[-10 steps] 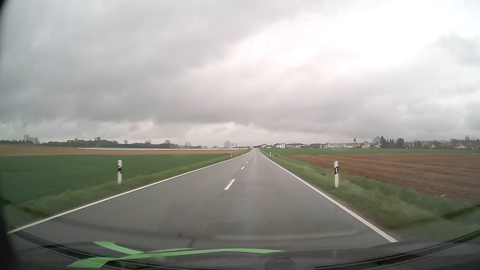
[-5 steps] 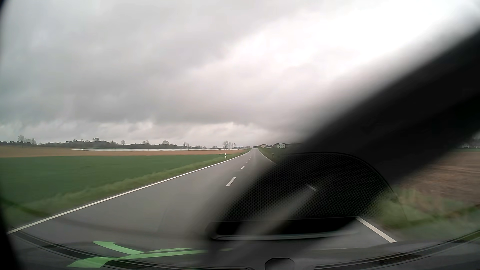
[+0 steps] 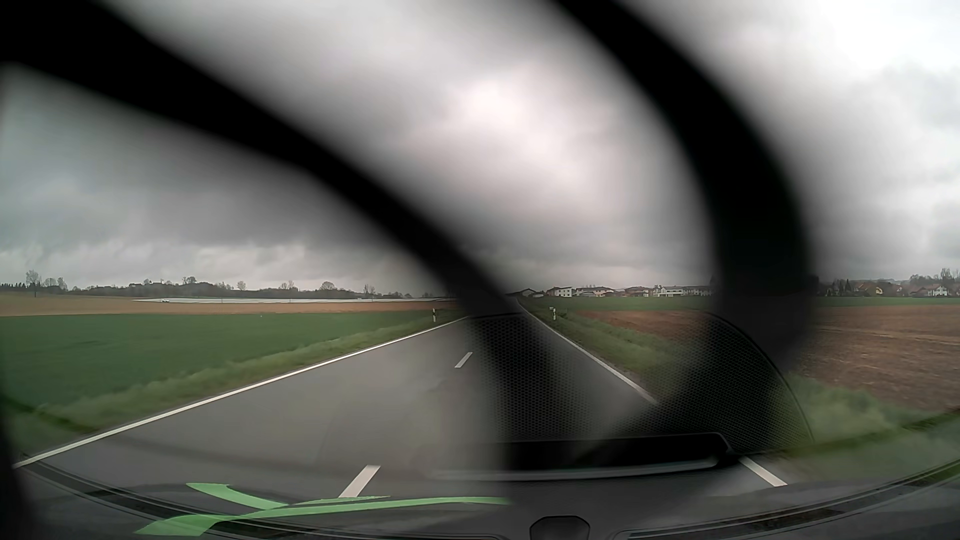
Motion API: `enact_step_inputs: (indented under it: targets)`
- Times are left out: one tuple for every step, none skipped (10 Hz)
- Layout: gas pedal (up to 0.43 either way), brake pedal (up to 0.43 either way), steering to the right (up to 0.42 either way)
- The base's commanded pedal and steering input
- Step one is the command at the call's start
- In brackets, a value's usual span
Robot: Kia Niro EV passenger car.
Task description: Follow the waypoints while adhering to traffic rules and regulations
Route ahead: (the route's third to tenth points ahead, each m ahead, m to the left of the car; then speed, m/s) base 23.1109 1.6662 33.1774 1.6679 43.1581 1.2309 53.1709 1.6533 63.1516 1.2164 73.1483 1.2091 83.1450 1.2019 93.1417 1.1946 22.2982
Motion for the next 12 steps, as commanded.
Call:
enact_step_inputs:
  targets:
    - [0.130,0.000,-0.001]
    - [0.130,0.000,-0.001]
    - [0.130,0.000,-0.001]
    - [0.130,0.000,-0.001]
    - [0.130,0.000,-0.001]
    - [0.130,0.000,-0.002]
    - [0.110,0.000,-0.001]
    - [0.079,0.000,-0.001]
    - [0.067,0.000,-0.001]
    - [0.079,0.000,0.000]
    - [0.087,0.000,0.000]
    - [0.130,0.000,0.000]
